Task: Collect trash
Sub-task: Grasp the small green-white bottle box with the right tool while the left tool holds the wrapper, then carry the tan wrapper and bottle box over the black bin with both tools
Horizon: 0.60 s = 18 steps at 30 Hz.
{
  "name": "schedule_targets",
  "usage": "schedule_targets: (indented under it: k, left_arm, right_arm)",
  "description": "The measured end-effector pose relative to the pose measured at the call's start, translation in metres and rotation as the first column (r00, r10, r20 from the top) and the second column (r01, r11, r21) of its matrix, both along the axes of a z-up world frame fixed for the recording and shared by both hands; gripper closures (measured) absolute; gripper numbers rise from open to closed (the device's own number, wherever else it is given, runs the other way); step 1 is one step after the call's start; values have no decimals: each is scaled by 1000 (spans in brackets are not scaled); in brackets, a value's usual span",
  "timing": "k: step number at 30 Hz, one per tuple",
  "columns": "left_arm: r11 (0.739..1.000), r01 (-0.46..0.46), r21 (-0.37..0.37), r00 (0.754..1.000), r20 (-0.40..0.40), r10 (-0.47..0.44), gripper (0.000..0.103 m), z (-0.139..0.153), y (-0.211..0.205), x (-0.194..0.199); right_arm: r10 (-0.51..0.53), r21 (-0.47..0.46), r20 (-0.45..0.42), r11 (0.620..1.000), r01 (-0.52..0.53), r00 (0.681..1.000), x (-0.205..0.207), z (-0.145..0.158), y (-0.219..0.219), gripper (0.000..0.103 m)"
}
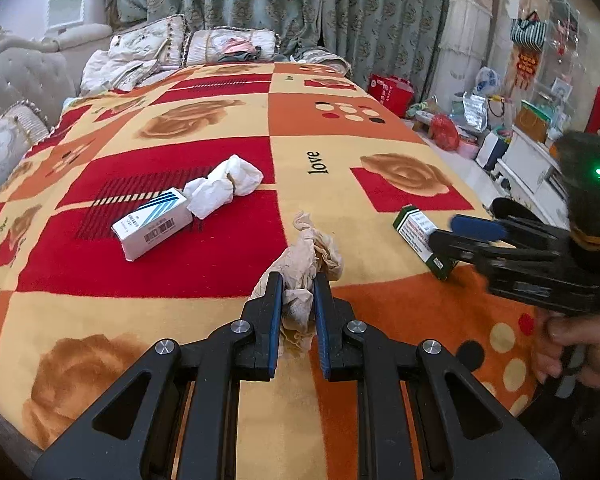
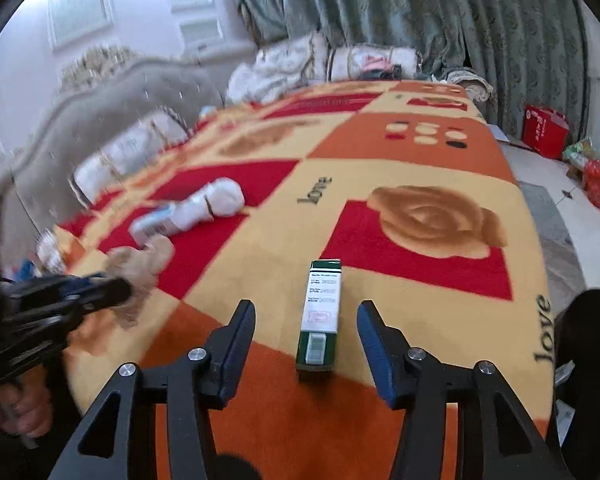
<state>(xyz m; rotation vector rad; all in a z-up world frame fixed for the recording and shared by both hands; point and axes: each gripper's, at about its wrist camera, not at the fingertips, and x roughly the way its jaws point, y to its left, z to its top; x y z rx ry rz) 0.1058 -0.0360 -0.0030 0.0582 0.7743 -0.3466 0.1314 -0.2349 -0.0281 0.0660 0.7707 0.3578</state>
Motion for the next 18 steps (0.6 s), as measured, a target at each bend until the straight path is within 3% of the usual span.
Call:
schedule_targets:
  k: [6,7,9,12,18]
  left_arm:
    - [1000,-7,-9,1000,-7,7,90,-1,2,1]
    - [1000,-7,-10,1000,-6,7,90,-1,3,1]
    - [1000,-7,-11,1000,-7,7,90,-1,4,1]
    - [1000,-7,-22,1000,-12,6,90,0,5,1]
    - [1000,9,-28,1000,-10,-9,90,1,3,0]
  right_arm:
    - [-27,-15,-101,1000,26,995,27,-22,9,56]
    - [-44,-41,-101,998,40,994,28,-23,11,61]
    - [-33,-41,-101,999,29,994,27,-24,10,82]
    - [-37,-62,-72,998,33,997,20,-20,9,83]
    - [6,-11,3,1000,-6,1000,-2,-2,4,83]
